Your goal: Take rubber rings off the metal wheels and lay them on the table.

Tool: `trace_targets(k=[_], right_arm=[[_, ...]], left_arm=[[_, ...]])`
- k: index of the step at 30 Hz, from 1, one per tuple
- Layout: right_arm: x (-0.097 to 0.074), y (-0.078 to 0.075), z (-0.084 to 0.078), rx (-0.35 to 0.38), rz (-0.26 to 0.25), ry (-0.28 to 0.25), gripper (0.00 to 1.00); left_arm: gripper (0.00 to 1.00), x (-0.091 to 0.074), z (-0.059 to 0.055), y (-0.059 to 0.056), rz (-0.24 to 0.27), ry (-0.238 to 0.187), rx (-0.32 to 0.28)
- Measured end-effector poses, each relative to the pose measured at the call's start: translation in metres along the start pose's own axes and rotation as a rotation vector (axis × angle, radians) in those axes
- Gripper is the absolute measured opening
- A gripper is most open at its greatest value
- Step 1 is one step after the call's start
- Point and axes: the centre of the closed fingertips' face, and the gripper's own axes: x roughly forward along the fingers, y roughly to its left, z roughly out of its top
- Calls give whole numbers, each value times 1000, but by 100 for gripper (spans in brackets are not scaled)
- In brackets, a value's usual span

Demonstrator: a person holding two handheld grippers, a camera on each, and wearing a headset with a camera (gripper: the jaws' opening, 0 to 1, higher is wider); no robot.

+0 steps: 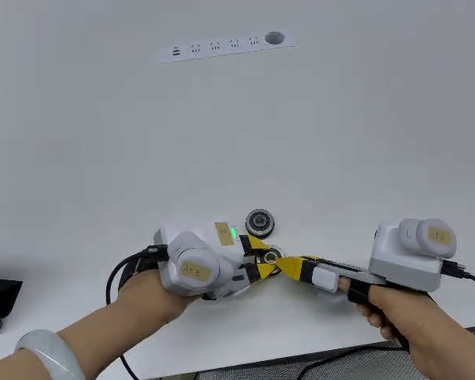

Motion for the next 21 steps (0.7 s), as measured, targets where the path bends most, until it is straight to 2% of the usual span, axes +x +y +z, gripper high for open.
trace_targets(k=[5,14,21], right_arm=[[-2,1,2,-8,3,-7,13],[-1,-5,2,-38,-27,-5,4],[-2,-4,2,-48,-32,-5,2]], left_arm=[[12,0,0,0,0,-1,0],[12,0,-1,0,0,-3,-3],[12,0,-1,0,0,-4,-4]])
